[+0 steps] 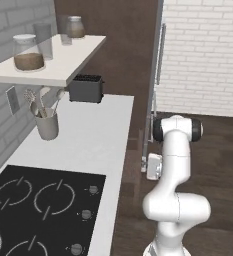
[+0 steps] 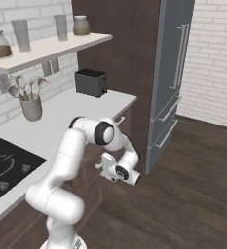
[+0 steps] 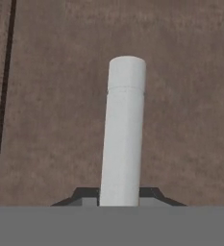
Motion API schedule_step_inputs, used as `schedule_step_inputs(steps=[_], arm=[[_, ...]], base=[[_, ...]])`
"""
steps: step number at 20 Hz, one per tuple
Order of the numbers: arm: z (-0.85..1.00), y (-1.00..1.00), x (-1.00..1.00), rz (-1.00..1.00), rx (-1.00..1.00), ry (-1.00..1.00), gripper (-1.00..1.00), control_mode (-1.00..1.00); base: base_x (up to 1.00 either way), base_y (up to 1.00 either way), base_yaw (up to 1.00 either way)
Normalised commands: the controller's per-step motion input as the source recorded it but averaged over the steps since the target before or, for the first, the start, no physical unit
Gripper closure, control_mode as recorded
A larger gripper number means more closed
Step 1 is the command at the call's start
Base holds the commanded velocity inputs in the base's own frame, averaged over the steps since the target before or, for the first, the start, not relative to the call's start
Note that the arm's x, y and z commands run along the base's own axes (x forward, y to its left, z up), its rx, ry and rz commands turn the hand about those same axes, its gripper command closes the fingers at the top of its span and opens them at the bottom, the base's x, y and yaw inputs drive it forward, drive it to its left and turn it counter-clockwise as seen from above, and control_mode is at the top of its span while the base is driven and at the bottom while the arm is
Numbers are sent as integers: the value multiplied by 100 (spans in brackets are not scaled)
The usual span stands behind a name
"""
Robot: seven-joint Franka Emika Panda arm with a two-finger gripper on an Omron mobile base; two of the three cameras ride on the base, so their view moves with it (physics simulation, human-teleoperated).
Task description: Take a straw from the drawer in front and place it inside the glass cup on the dining counter.
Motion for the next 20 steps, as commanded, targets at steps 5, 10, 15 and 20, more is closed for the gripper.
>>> schedule_step_inputs(steps=[5,10,15,20], arm=[[0,-100,-48,0,0,0,100,-100],[0,-100,-49,0,0,0,100,-100],[0,-100,-43,0,0,0,100,-100],[13,-30,-26,0,0,0,-100,-100]], base=[[0,0,0],[0,0,0],[0,0,0],[0,0,0]])
